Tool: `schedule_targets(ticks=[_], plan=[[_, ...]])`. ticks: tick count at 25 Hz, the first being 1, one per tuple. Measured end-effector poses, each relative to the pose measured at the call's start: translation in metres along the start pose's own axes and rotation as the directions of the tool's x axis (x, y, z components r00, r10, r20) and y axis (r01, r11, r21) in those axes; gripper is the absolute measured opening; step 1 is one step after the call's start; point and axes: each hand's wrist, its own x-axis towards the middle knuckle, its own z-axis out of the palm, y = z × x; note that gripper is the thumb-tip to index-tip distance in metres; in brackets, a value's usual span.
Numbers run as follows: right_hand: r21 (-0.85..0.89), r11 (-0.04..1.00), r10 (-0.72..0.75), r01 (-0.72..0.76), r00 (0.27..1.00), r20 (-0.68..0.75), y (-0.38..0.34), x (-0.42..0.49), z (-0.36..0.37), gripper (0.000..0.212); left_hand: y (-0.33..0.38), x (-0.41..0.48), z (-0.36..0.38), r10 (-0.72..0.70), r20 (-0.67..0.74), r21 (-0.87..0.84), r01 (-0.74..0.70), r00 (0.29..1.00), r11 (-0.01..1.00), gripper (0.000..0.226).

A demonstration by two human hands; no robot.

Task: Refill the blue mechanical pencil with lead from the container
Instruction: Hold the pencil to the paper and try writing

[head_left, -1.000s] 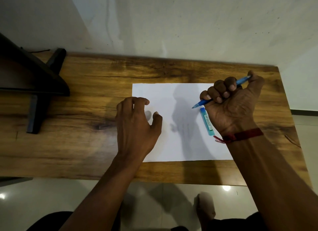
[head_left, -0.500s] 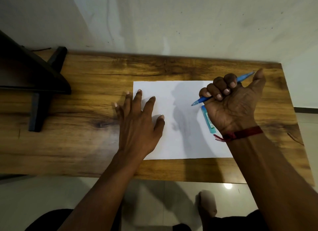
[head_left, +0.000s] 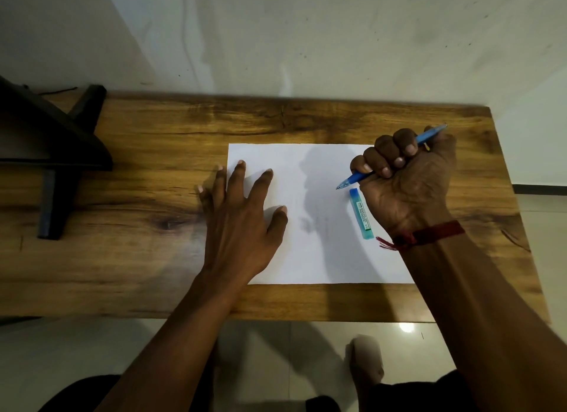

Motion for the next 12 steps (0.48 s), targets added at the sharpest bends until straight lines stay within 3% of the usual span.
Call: schedule_targets(ticks=[12], plan=[[0.043,0.999,0.023,-0.025,0.998,0.051,0.005,0.001,-0.0026,0.056,0.0038,0.0,-0.0053,-0.055,-0.071,-0.082,0.049,0.996,0.995,0.058]])
